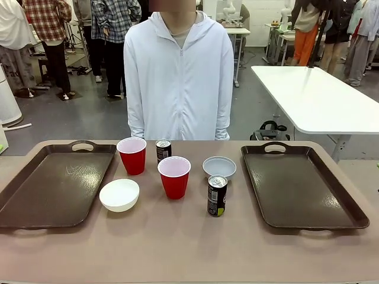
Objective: Prepare tableware on both trays.
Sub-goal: Pick up a Picnic Bowl from the table and place it on a Handle tray.
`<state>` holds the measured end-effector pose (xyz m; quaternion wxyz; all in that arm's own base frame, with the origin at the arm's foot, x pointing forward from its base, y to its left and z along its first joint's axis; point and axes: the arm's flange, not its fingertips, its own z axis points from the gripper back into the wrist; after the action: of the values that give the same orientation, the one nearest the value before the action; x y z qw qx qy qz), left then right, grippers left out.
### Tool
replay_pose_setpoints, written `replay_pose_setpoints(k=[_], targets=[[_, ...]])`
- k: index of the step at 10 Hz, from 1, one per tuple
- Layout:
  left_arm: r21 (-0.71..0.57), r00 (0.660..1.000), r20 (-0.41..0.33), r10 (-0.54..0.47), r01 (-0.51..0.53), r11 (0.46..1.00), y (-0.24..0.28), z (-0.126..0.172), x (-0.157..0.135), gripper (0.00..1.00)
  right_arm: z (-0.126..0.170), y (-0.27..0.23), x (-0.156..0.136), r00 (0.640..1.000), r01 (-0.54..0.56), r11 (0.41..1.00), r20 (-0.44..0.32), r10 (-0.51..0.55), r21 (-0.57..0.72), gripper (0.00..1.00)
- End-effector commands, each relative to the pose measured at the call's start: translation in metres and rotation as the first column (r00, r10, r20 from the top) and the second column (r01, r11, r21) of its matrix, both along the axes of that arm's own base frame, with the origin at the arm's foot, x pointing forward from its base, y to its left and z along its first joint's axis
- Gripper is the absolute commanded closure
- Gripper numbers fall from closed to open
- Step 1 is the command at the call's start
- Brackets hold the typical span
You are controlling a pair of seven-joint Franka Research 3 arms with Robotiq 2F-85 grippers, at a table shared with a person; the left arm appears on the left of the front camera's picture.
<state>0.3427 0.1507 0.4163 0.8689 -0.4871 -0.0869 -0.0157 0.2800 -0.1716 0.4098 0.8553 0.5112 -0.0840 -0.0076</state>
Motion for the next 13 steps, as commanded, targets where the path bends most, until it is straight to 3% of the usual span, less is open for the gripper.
replay_pose_setpoints(k=[1, 4, 7, 8, 13], targets=[[0.032, 1.0, -0.012, -0.005, 0.005, 0.999, 0.016, -0.003, -0.015, 0.0, 0.0, -0.003, 0.001, 1.0, 0.007, 1.0, 0.023, -0.007, 0.013, 0.0], [0.072, 0.999, -0.036, -0.021, 0.023, 0.997, 0.035, -0.015, -0.022, 0.0, -0.004, 0.0, 0.0, 1.0, 0.012, 1.0, 0.024, -0.012, 0.008, 0.0], [0.086, 0.999, -0.033, 0.028, -0.025, 0.996, 0.051, -0.024, -0.021, 0.0, -0.006, 0.001, -0.001, 0.999, 0.02, 1.0, 0.027, -0.019, -0.016, 0.0], [0.063, 0.998, -0.059, 0.016, -0.013, 0.998, 0.036, -0.018, -0.023, 0.0, 0.001, -0.001, -0.002, 1.0, 0.005, 1.0, -0.001, -0.005, -0.012, 0.0], [0.063, 0.998, -0.059, 0.016, -0.013, 0.998, 0.036, -0.018, -0.023, 0.0, 0.001, -0.001, -0.002, 1.0, 0.005, 1.0, -0.001, -0.005, -0.012, 0.0]])
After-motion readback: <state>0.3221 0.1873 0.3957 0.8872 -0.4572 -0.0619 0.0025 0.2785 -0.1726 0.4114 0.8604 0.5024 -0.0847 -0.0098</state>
